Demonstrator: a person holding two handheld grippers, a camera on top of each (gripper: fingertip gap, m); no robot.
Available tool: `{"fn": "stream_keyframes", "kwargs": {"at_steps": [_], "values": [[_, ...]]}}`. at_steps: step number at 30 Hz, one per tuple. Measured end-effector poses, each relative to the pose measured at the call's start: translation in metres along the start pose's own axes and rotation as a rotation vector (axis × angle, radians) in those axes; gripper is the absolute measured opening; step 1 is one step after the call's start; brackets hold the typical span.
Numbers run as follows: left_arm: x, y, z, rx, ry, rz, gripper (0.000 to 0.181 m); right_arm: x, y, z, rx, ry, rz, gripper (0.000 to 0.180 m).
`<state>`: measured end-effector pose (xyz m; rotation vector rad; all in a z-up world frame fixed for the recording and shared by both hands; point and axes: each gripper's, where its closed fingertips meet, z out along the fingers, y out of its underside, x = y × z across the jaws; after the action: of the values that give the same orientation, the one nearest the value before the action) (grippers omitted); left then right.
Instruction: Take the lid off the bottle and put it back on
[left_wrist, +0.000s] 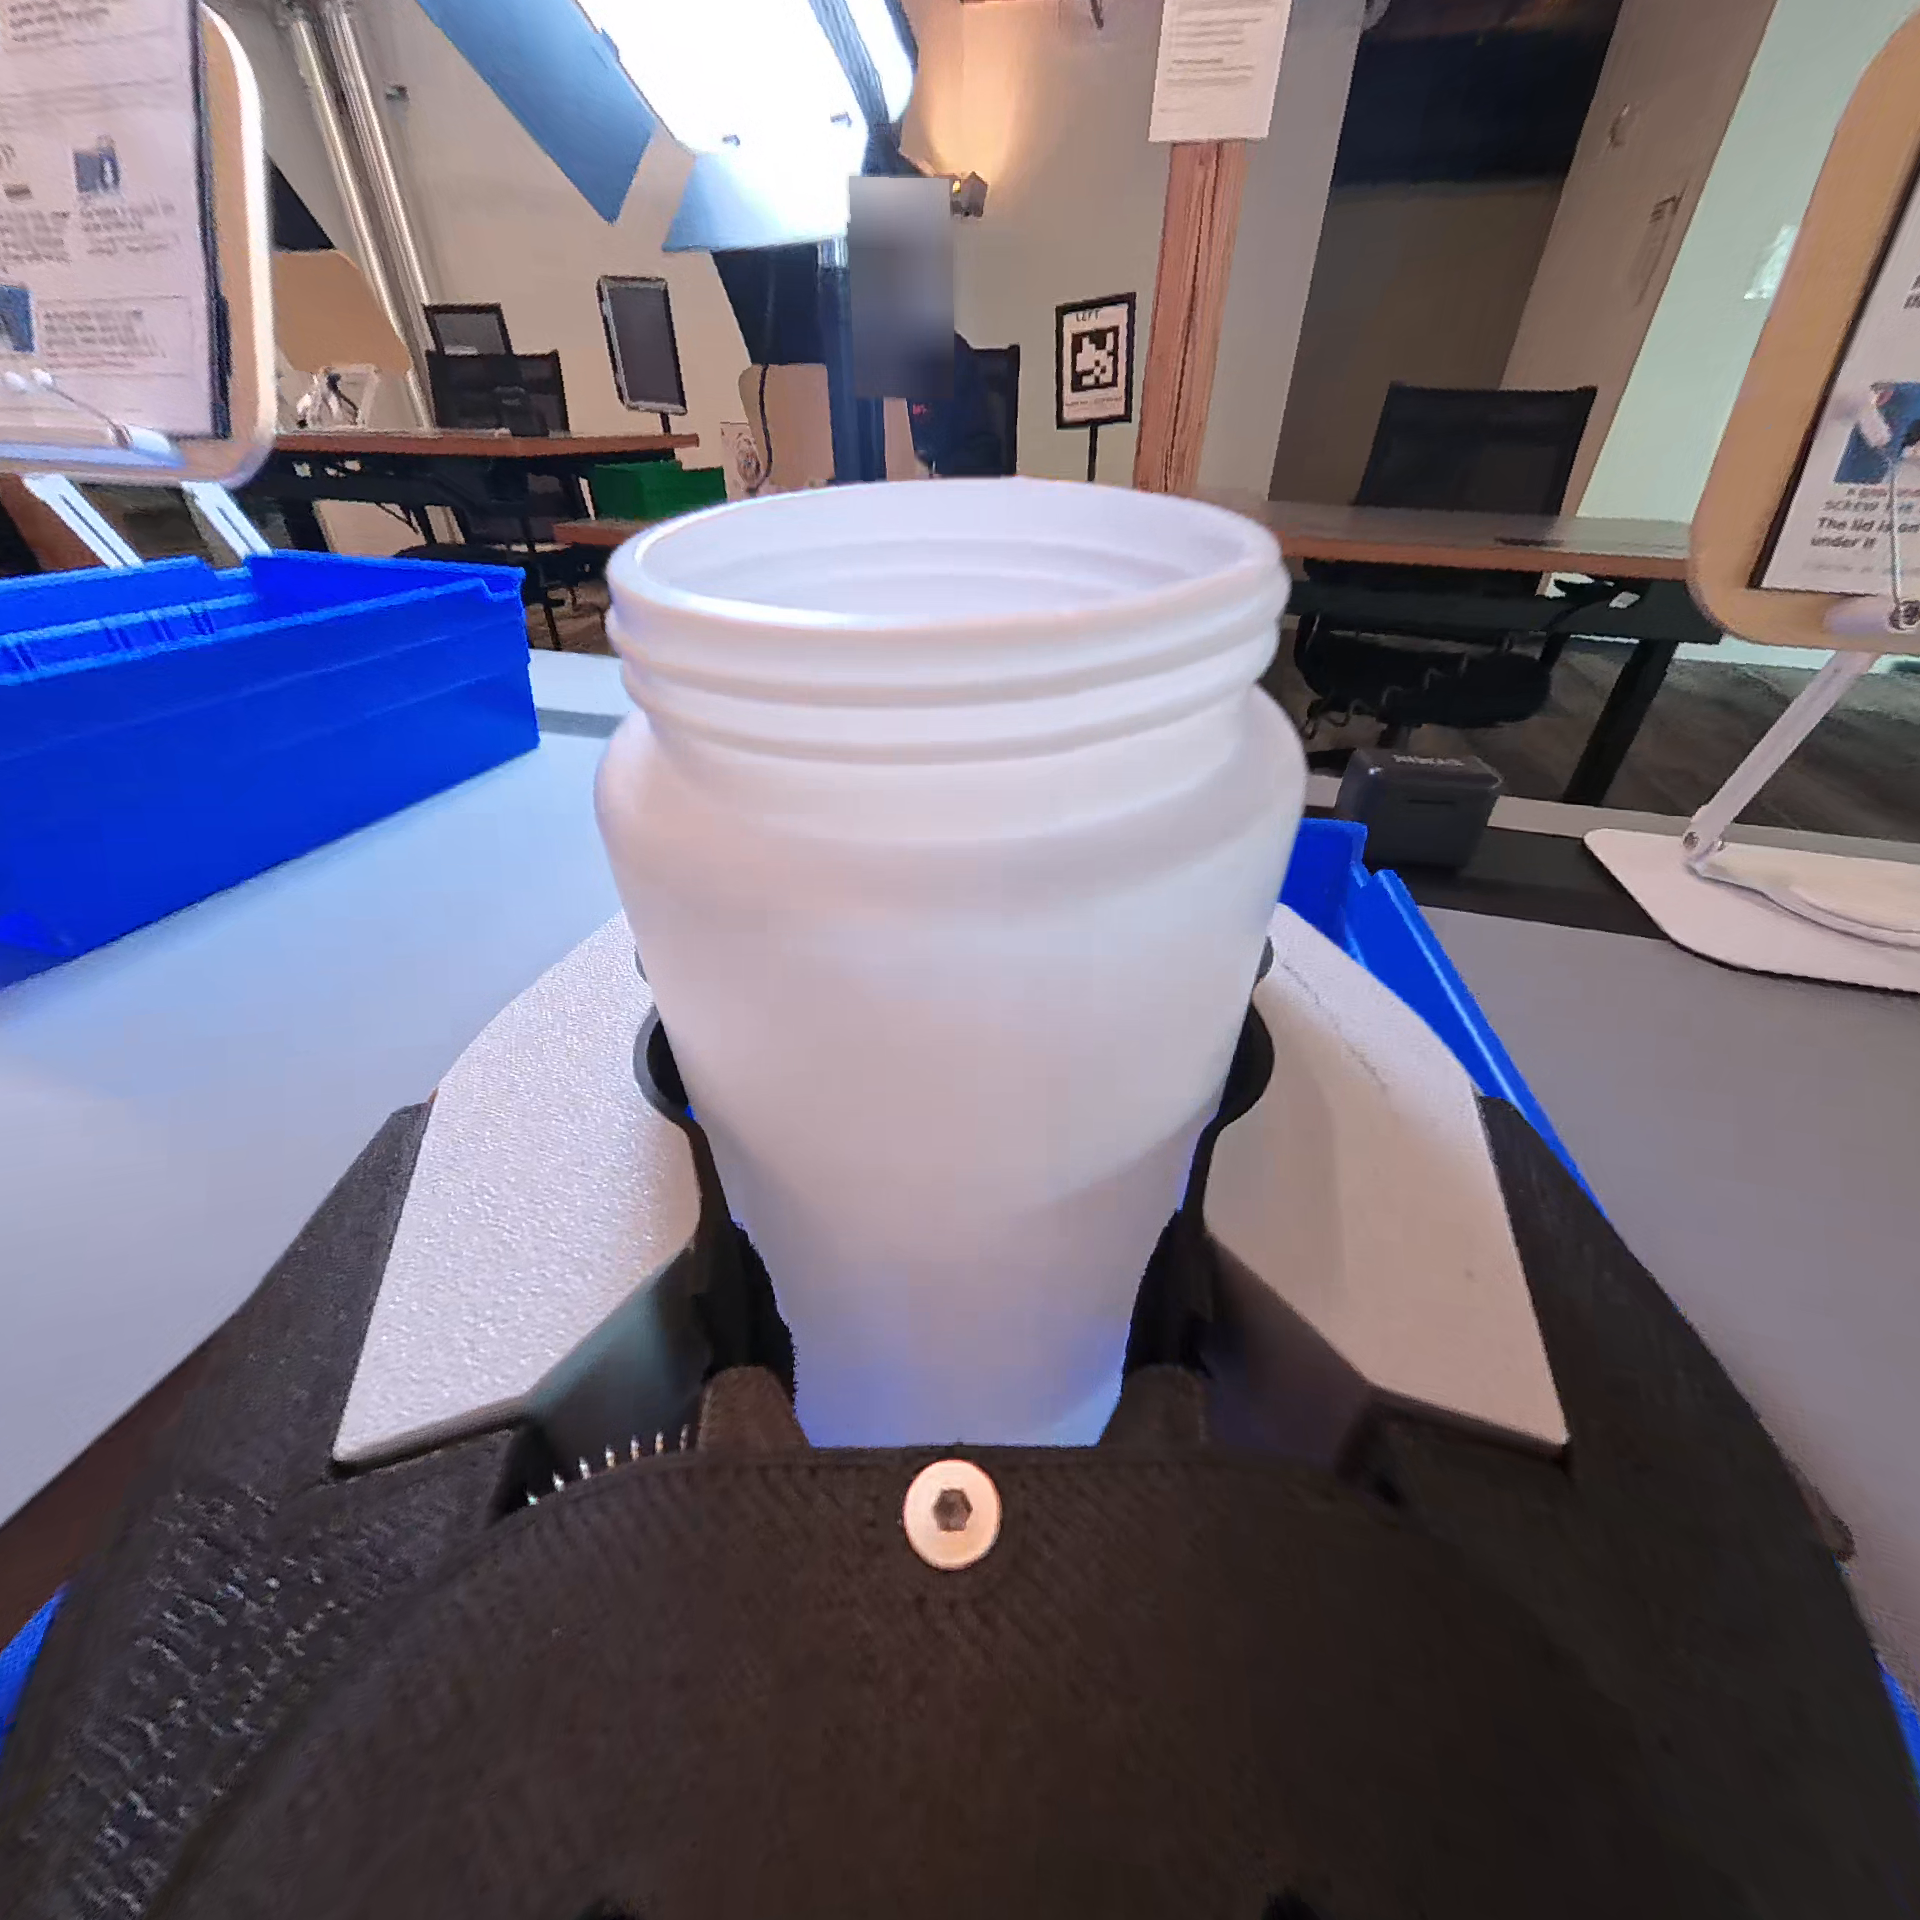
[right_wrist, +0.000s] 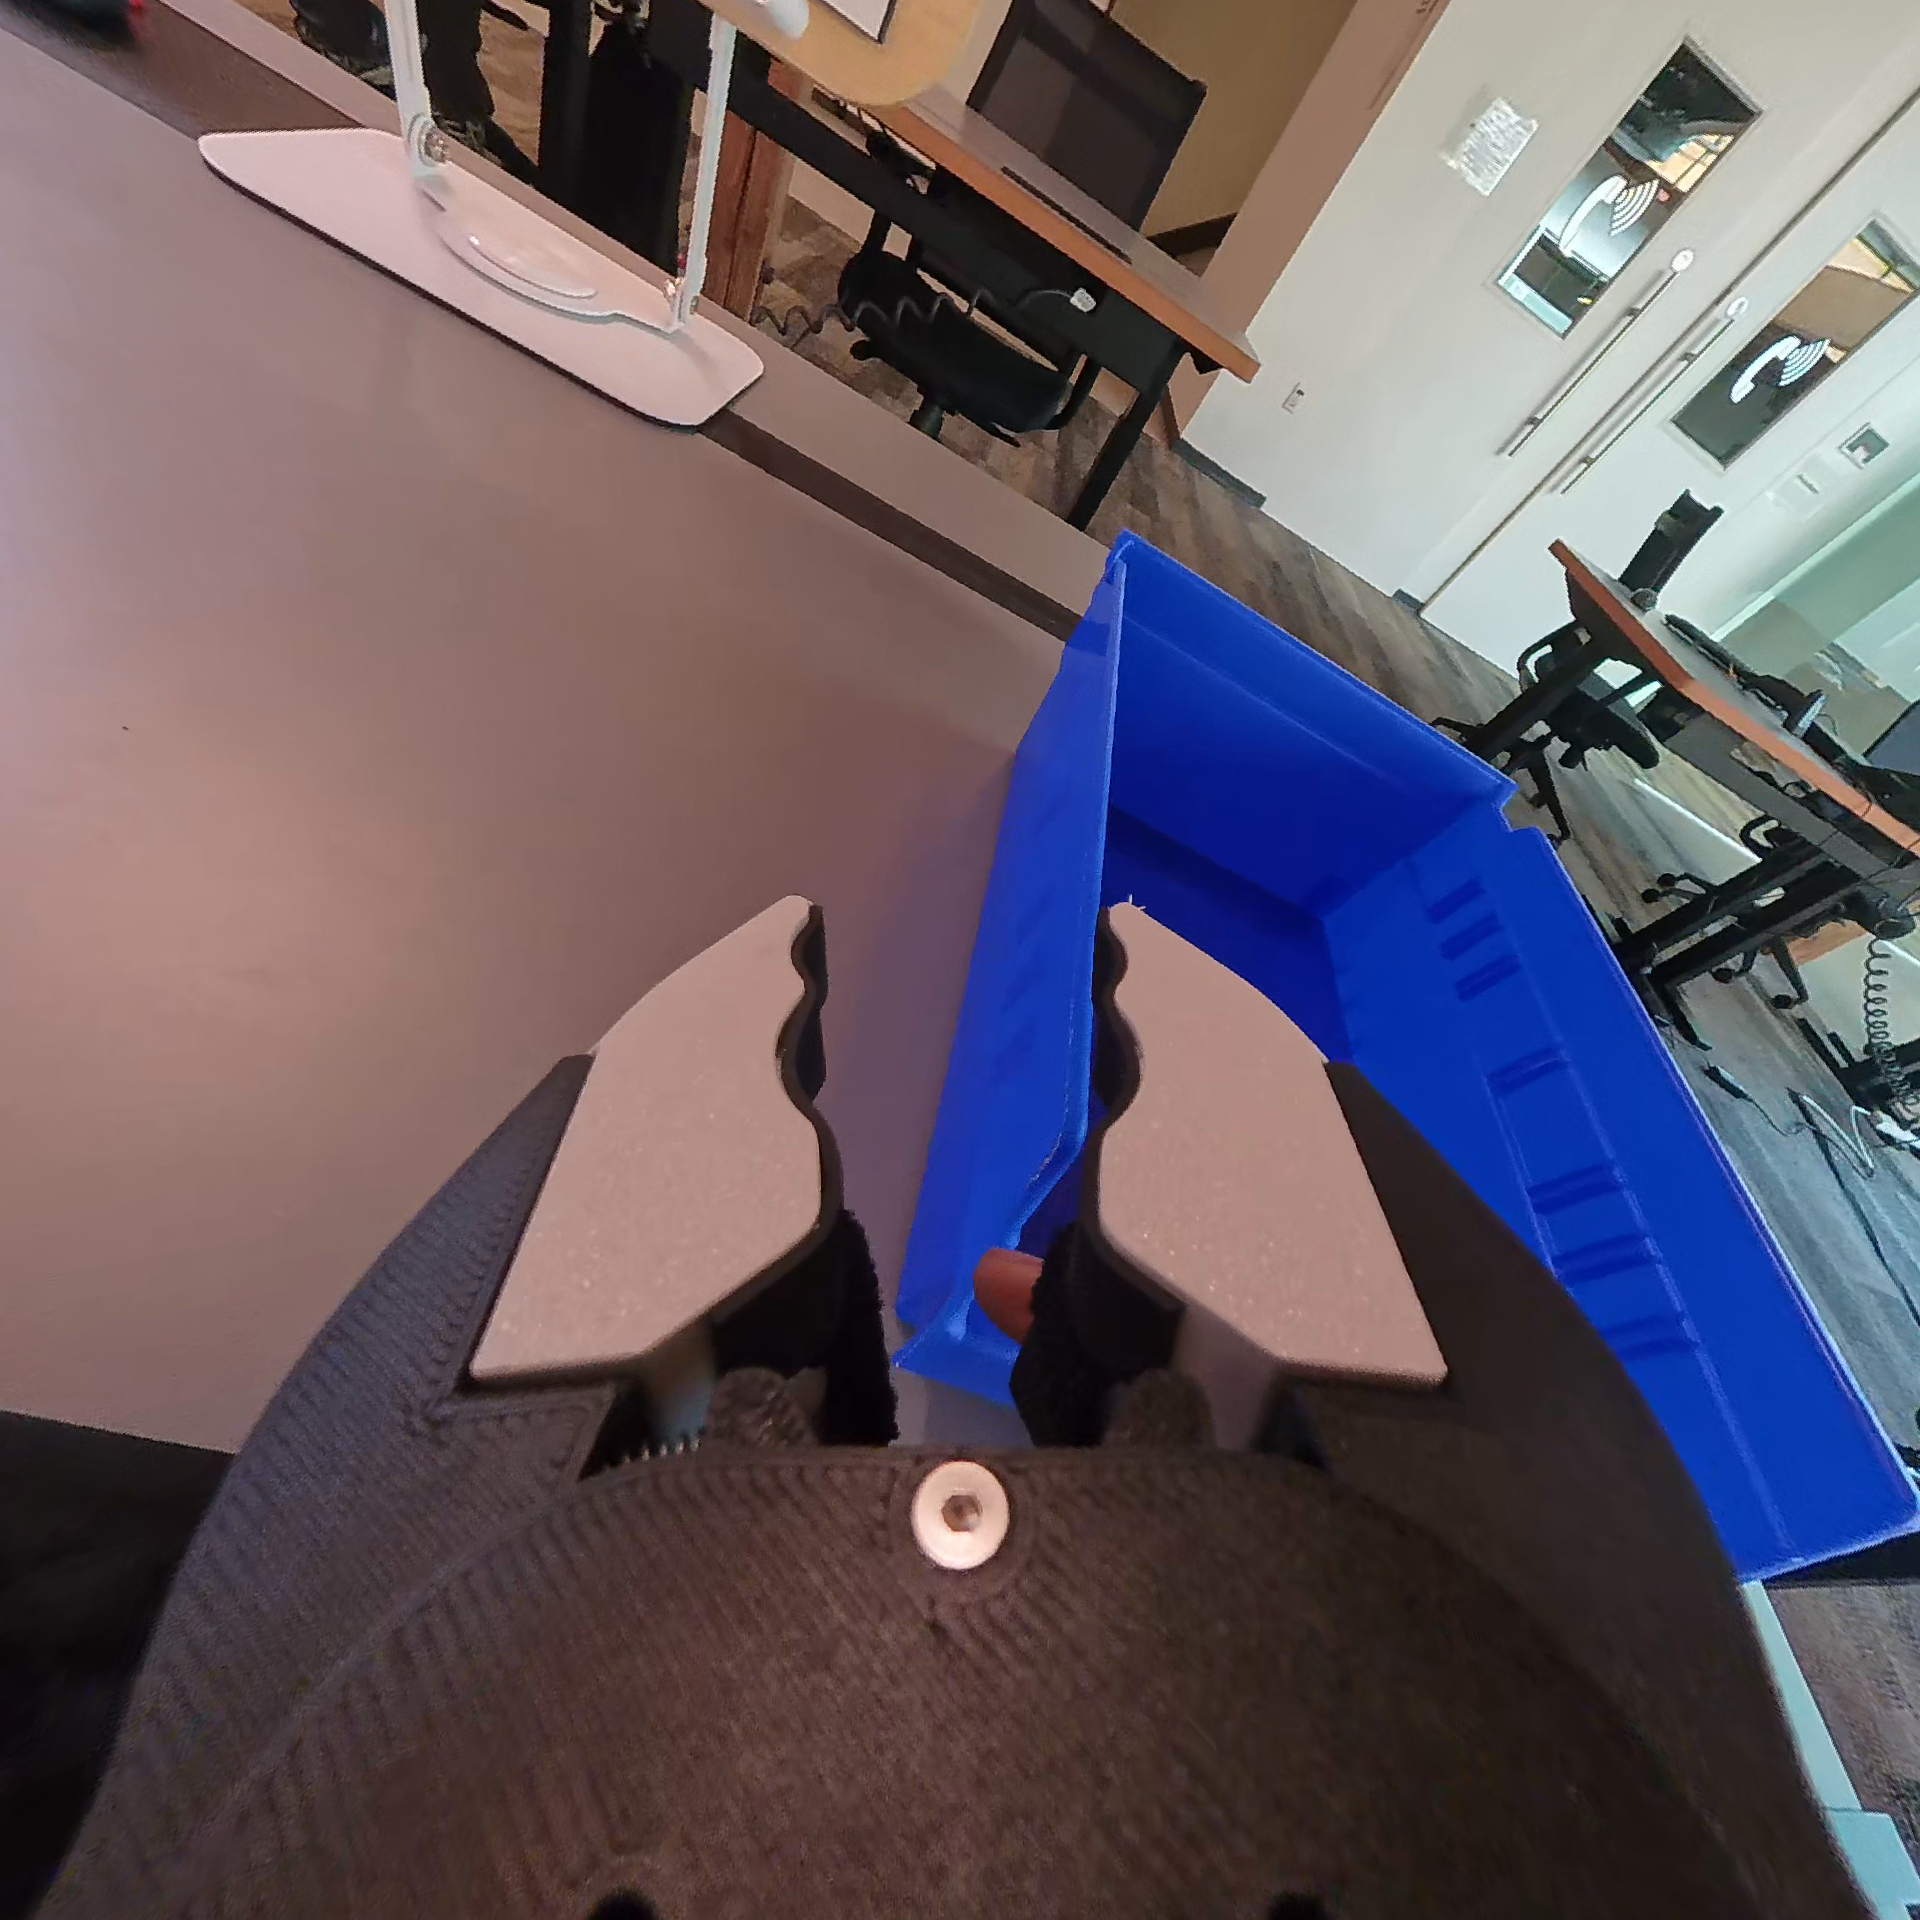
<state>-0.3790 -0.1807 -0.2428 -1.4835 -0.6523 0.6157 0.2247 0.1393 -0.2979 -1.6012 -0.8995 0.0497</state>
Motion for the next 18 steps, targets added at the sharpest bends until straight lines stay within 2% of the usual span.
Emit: {"fn": "stream_keyframes", "kwargs": {"at_steps": [5, 9, 13, 15, 18], "values": [[0.011, -0.050, -0.022, 0.139, 0.004, 0.119, 0.102, -0.005, -0.001, 0.003, 0.005, -0.013, -0.002, 0.049], [0.056, -0.108, -0.053, 0.264, 0.119, 0.158, 0.101, -0.010, -0.002, 0.005, 0.010, -0.025, -0.001, 0.049], [0.143, -0.139, -0.091, 0.328, 0.438, 0.105, 0.101, -0.012, -0.003, 0.006, 0.018, -0.030, 0.005, 0.050], [0.193, -0.135, -0.109, 0.312, 0.632, 0.057, 0.102, -0.012, -0.003, 0.005, 0.023, -0.033, 0.011, 0.050], [0.265, -0.105, -0.127, 0.244, 0.869, 0.032, 0.101, -0.011, -0.004, 0.004, 0.035, -0.041, 0.029, 0.050]]}}
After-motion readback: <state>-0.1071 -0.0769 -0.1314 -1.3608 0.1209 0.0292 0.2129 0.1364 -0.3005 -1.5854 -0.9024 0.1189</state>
